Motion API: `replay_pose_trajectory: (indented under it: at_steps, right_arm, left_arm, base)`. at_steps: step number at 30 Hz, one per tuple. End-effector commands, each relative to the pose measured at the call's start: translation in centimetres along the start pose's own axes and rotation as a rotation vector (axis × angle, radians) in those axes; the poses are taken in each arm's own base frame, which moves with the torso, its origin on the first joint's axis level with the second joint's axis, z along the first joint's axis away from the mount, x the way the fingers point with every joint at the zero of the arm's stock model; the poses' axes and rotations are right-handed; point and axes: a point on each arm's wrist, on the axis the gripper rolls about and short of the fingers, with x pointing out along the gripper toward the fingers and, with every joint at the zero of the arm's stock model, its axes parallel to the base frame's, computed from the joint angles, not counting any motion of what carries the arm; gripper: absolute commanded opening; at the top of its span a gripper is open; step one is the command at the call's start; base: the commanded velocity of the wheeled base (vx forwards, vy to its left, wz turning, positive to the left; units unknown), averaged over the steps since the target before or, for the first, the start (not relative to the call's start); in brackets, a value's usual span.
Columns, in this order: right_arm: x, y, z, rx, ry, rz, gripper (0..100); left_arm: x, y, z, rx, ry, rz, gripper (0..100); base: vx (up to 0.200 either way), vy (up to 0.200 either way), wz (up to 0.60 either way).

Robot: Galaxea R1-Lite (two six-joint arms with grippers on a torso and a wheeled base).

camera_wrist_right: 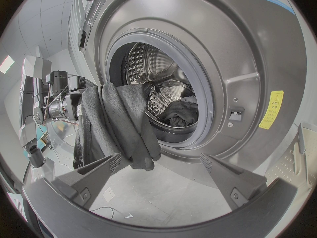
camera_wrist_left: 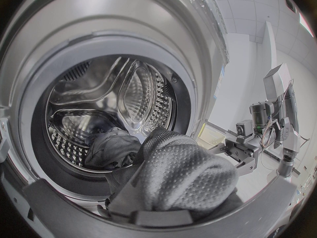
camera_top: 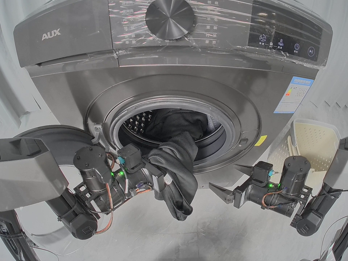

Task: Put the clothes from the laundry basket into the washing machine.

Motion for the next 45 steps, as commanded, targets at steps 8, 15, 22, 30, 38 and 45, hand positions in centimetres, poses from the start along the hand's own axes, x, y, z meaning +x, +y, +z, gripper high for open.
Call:
replay_pose_trajectory:
  at_steps: [8,15,22,30,38,45]
  right_arm:
    - [-0.2,0.4,-0.2,0.000,0.012,0.014,100]
    - [-0.2,0.4,-0.3,0.000,0.014,0.016,100]
    - [-0.2,0.4,-0.4,0.000,0.020,0.017,100]
    - [-0.2,0.8,-0.5,0.000,0.022,0.029,100]
    - [-0.2,0.8,-0.5,-0.002,0.022,0.029,100]
    - [-0.4,0.8,-0.7,0.001,0.032,0.030,100]
  left_arm:
    - [3.1,-1.3,-4.0,-0.017,0.070,-0.050,0]
    - [7.6,0.6,-4.1,-0.052,-0.045,-0.004,0]
    - [11.1,2.0,-4.9,-0.046,-0.087,0.067,0]
    - [14.5,3.2,-4.9,-0.047,-0.124,0.138,0]
    - [17.1,5.3,-4.0,-0.048,-0.175,0.212,0]
    - [18.2,5.4,-3.8,-0.064,-0.171,0.214,0]
  base:
    - [0.000,0.000,0.00]
    - [0.000,0.000,0.00]
    - [0.000,0.000,0.00]
    - [0.000,0.000,0.00]
    - [0.000,0.000,0.00]
    - [0.000,0.000,0.00]
